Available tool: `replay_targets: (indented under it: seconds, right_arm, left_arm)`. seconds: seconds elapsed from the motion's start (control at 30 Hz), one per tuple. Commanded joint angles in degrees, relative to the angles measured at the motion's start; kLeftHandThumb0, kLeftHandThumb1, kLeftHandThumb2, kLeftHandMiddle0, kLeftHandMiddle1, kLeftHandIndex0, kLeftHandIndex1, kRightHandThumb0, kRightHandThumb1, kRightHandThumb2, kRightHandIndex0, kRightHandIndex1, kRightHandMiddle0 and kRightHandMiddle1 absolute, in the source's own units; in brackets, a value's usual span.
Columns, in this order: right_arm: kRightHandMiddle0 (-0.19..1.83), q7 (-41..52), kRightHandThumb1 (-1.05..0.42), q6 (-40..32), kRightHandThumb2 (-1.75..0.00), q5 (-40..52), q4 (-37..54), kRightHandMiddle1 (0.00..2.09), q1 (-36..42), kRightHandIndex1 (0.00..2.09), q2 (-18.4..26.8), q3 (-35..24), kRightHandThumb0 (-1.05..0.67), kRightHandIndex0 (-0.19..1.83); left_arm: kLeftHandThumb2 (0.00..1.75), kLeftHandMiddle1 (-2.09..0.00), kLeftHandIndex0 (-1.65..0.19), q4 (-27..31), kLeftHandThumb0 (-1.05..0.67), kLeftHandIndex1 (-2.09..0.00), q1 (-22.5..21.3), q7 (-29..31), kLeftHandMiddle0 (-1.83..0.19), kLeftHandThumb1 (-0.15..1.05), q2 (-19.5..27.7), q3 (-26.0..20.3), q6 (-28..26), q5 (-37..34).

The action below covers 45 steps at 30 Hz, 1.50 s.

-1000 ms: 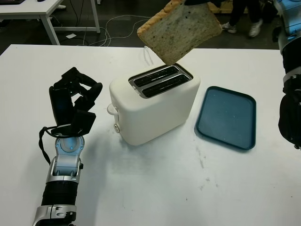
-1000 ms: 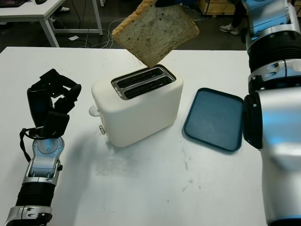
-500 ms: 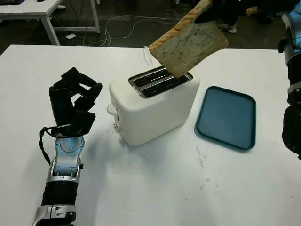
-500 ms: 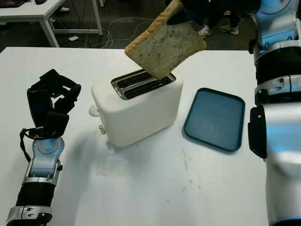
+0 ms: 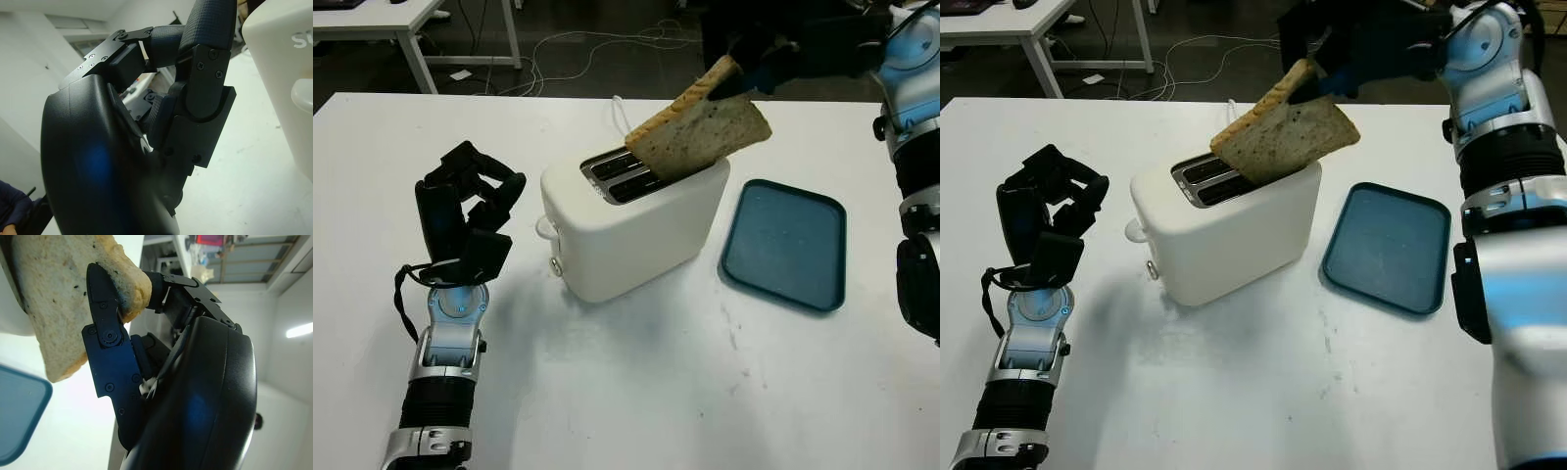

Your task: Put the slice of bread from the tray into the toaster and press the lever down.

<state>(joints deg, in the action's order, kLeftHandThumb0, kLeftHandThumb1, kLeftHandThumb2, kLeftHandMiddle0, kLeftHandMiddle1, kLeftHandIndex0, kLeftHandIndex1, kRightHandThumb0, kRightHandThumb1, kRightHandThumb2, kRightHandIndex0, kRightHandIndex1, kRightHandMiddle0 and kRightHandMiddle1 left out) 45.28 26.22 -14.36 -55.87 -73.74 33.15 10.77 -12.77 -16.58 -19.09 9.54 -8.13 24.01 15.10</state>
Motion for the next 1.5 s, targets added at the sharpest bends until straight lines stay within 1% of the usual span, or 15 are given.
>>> replay_targets:
  seconds: [0.0,0.2,0.27,0.47,0.57,0.73,0.77,0.87,0.93,1.0,1.13,1.37,1.47]
  right_arm:
    - [0.80,0.19,-0.92,1.58,-0.36,-0.50,-0.97,1.75,0.07,1.75,-0.27,0.61,-0.49,1.02]
    - [0.78,1.17,-0.92,4.22,-0.36,-0.36,-1.53,1.75,-1.30,1.75,-1.75,2.10,-0.49,1.02]
    - [0.77,2.26,-0.92,4.22,-0.35,0.14,-1.07,1.75,-1.84,1.75,-2.77,2.27,-0.52,1.02]
    - [0.85,4.58,-0.92,4.24,-0.31,-0.30,3.70,1.75,-3.28,1.75,-4.98,3.92,-0.49,1.09]
    - [0.88,5.53,-0.92,2.90,-0.29,-0.23,5.68,1.75,-3.69,1.75,-6.13,4.48,-0.48,1.10]
    - [0.91,5.05,-0.92,5.59,-0.27,-0.87,5.64,1.75,-4.83,1.75,-8.21,5.61,-0.48,1.13]
    - [0.90,4.78,-0.92,6.06,-0.25,-1.22,5.63,1.75,-5.06,1.75,-8.46,5.96,-0.47,1.12]
    - [0.81,4.78,-0.92,6.37,-0.25,-2.76,6.24,1.75,-5.72,1.75,-8.72,7.31,-0.47,1.07]
    - [0.80,4.67,-0.92,7.81,-0.25,-3.52,5.89,1.75,-5.96,1.75,-9.06,7.94,-0.47,1.06]
    - [0.88,2.84,-0.92,10.78,-0.26,-5.65,5.34,1.75,-5.92,1.75,-9.12,9.34,-0.48,1.12]
    - [0.95,-0.62,-0.92,14.19,-0.22,-9.43,4.55,1.75,-5.96,1.75,-8.65,11.35,-0.47,1.17]
    - [0.92,-10.10,-0.92,18.62,-0.21,-19.76,4.10,1.75,-7.98,1.75,-5.29,15.06,-0.46,1.11]
    - [0.90,-15.47,-0.92,20.56,-0.24,-24.29,3.47,1.75,-9.24,1.75,-3.94,16.79,-0.47,1.10]
  left_arm:
    - [0.24,-1.48,-0.88,0.56,-0.97,-1.32,0.63,-0.10,-1.02,0.92,0.02,0.19,0.07,0.00]
    - [0.22,-1.47,-0.88,0.42,-0.96,-1.32,0.53,0.08,-1.01,0.92,-0.23,0.28,0.13,-0.42]
    - [0.21,-1.47,-0.88,0.31,-0.95,-1.32,0.53,-0.02,-1.01,0.92,-0.31,0.31,0.30,-0.41]
    - [0.21,-1.47,-0.90,0.85,-0.97,-1.33,0.62,-0.30,-1.01,0.92,-0.93,0.18,-0.42,-0.60]
    - [0.21,-1.47,-0.90,0.88,-0.98,-1.33,0.70,-0.17,-1.01,0.92,-0.90,0.15,-0.23,-0.64]
    - [0.22,-1.47,-0.88,0.45,-0.96,-1.31,0.83,-0.43,-1.02,0.92,-0.56,0.32,0.48,-0.13]
    - [0.21,-1.47,-0.88,0.62,-0.96,-1.31,0.88,-0.50,-1.02,0.92,-0.65,0.35,0.27,-0.03]
    - [0.21,-1.47,-0.88,0.87,-0.96,-1.30,0.99,-0.53,-1.02,0.92,-0.73,0.42,0.10,0.06]
    - [0.22,-1.46,-0.88,0.77,-0.96,-1.30,1.01,-0.67,-1.02,0.92,-0.56,0.47,0.26,0.37]
    - [0.22,-1.47,-0.88,1.09,-0.96,-1.30,1.12,-0.81,-1.02,0.92,-0.63,0.49,-0.13,0.61]
    - [0.21,-1.46,-0.88,0.95,-0.97,-1.29,1.19,-0.47,-1.02,0.92,-0.66,0.37,0.16,-0.01]
    - [0.22,-1.47,-0.89,0.68,-0.97,-1.29,1.01,-0.32,-1.03,0.92,-0.38,0.37,0.36,-0.07]
    - [0.23,-1.46,-0.90,0.85,-0.98,-1.29,0.99,-0.45,-1.04,0.92,-0.50,0.52,-0.01,0.17]
